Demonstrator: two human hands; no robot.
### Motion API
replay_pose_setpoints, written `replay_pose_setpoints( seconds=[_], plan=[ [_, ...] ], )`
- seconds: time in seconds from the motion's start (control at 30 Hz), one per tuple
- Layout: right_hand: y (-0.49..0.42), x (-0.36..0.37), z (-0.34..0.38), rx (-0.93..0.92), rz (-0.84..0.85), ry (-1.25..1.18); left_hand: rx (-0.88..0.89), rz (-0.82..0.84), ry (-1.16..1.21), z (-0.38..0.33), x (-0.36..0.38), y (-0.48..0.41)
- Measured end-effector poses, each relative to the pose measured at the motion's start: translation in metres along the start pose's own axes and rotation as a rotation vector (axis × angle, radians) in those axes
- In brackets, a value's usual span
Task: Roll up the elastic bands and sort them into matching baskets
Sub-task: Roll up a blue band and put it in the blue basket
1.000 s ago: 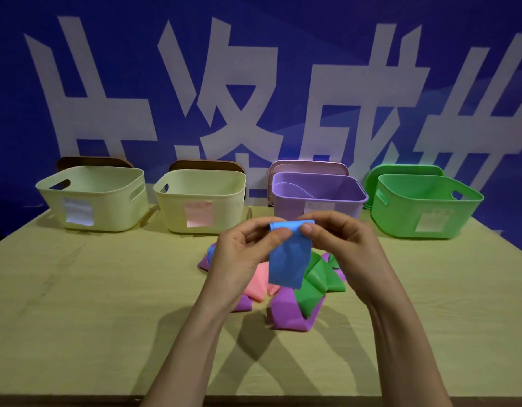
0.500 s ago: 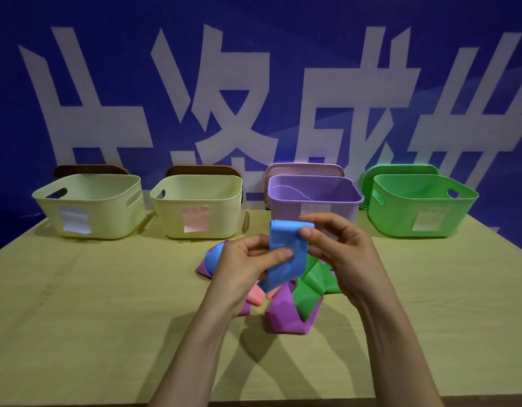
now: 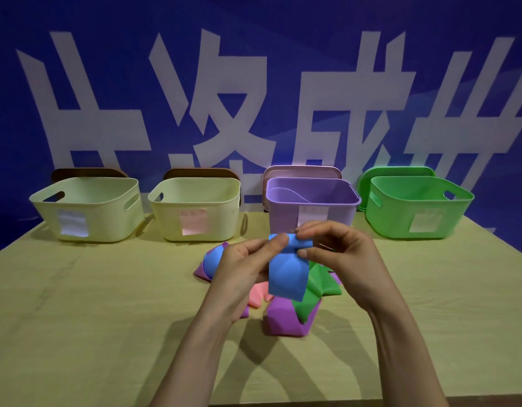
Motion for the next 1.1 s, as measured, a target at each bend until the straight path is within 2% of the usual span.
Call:
replay_pose_setpoints(
  seconds=[0.13, 0.33, 0.43, 0.63, 0.77, 0.97, 1.1],
  plan=[
    [0.003, -0.001, 0.004, 0.001, 0.047, 0.017, 0.019, 0.026, 0.032, 0.001, 0.002, 0.0],
    [0.003, 0.009, -0.009, 0.091, -0.006, 0.164, 0.075, 0.012, -0.02, 0.003, 0.001, 0.0],
    [0.003, 0.01, -0.015, 0.089, -0.037, 0.141, 0.094, 0.0, -0.075, 0.003, 0.001, -0.001],
    [0.001, 0.008, -0.019, 0.118, -0.081, 0.012, 0.018, 0.168, -0.176, 0.003, -0.001, 0.002],
    [-0.001, 0.01, -0.02, 0.135, -0.086, -0.034, 0.014, 0.059, -0.177, 0.01, -0.005, -0.001],
    [0.001, 0.01, -0.018, 0.116, -0.039, -0.043, -0.023, 0.008, -0.105, 0.011, -0.012, -0.002],
    [0.002, 0.009, -0.015, 0.097, -0.017, -0.018, -0.006, 0.04, -0.098, 0.011, -0.015, -0.001]
  ],
)
Point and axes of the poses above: each hand's wrist, its own y-axis away from the middle knuckle, its own x-axis out of the palm, z = x × y, the point moved 4 cm from there along -y, towards the middle knuckle, and after that the axes turned 9 degrees about y, right-handed, at the moved point
